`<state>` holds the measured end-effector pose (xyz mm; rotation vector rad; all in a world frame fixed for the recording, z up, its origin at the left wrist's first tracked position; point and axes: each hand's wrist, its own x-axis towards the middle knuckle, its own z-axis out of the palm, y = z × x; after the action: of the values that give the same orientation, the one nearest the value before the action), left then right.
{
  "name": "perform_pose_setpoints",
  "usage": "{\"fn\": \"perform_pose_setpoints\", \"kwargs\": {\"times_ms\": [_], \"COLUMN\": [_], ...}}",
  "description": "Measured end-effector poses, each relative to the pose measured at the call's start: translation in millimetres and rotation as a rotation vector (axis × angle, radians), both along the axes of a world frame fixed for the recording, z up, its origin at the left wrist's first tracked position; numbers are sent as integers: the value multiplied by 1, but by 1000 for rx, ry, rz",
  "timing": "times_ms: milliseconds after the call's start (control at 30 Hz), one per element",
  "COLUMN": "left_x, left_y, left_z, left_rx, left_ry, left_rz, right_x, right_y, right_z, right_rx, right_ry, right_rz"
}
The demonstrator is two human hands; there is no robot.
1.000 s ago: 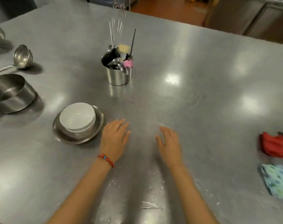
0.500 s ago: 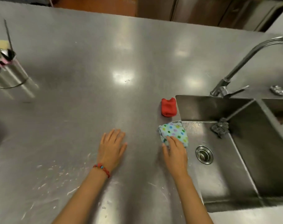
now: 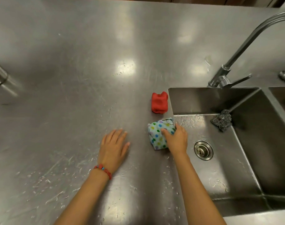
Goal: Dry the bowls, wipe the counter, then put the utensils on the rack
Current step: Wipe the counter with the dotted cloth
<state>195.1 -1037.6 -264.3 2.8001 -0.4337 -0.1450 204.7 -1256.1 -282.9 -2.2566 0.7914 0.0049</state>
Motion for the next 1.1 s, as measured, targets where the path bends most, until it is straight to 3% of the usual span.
{"fn": "perform_pose_setpoints", "kwargs": {"times_ms": [100,433,800,867,1033,1100], "left_x": [-5,-43,-114,-126,-143,-146], "left_y": [6,52,156,173,194,196], "left_z": [-7,-3,-13,-18,-26,-27], "left_rx": [-23,-59,-3,8,26,30], "left_ry": [35,12,-4,-4,20,51], "left_rz": [20,119,58,38,7,1], "right_x": [6,-35,-133,-149,-173,-173], "right_y": [-2,55,180,196,221,225], "right_z": [-1,16,1,-4,-8,-10], "right_rx": [119,483,601,491,-289,-416], "right_ry": [37,-93,-80,-69,-117,-174], "right_rz": [-40,-96,-66,-47,64,224]}}
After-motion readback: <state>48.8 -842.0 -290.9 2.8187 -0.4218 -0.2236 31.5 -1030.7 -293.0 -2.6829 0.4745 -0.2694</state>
